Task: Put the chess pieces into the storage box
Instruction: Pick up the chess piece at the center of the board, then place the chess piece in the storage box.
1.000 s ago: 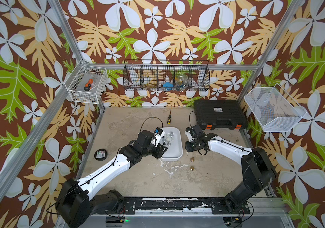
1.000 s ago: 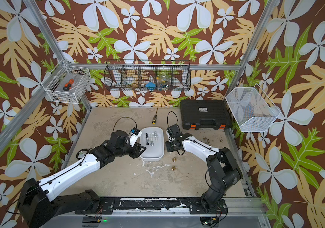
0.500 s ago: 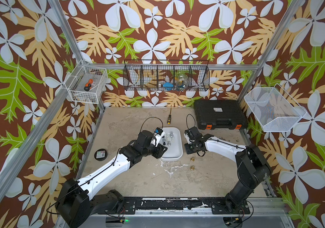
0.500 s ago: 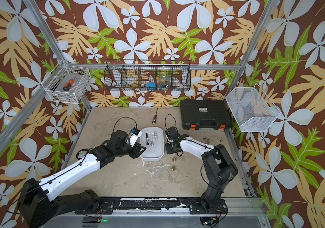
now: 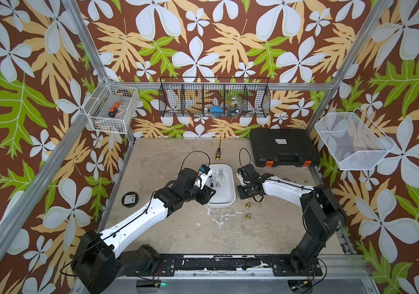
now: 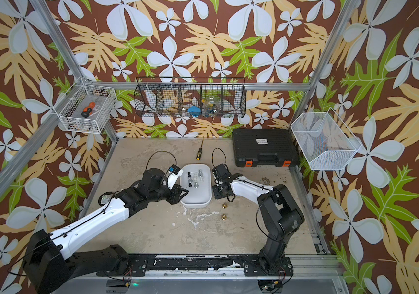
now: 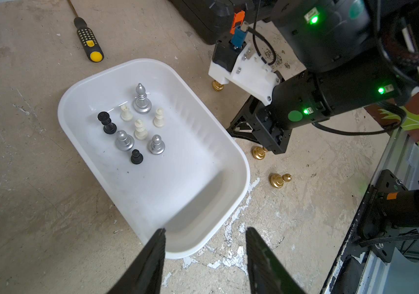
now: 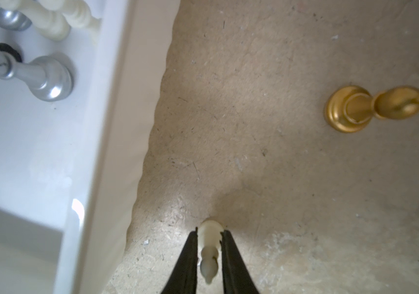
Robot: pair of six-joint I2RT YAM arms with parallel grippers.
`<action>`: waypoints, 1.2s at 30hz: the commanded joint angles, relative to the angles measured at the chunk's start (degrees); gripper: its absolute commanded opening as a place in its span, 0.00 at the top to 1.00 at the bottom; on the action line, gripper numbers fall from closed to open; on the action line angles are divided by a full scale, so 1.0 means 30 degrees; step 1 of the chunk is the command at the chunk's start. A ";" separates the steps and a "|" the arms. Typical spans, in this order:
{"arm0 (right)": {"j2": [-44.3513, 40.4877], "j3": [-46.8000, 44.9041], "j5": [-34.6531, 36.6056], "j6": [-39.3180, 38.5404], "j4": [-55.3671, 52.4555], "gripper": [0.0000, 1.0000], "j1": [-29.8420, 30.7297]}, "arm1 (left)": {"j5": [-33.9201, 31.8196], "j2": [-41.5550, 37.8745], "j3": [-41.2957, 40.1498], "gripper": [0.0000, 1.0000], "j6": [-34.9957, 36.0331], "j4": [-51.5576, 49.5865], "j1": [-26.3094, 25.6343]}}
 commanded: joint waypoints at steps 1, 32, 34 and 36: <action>-0.0089 -0.0043 0.0346 0.0070 0.0196 0.84 0.0015 | 0.0040 0.0021 0.0113 0.47 0.0181 -0.0032 0.0007; 0.2326 0.7653 -0.0074 -0.1454 -0.3377 0.93 0.2647 | -0.0867 -0.0577 0.0113 0.47 0.0445 -0.0093 0.0009; 0.2912 0.7812 0.0039 -0.1453 -0.3290 0.93 0.2728 | -0.0929 -0.0577 0.0134 0.47 0.0476 -0.0106 0.0005; 0.3343 0.7983 0.0024 -0.1425 -0.3153 0.93 0.2763 | -0.0963 -0.0578 0.0131 0.47 0.0500 -0.0122 0.0006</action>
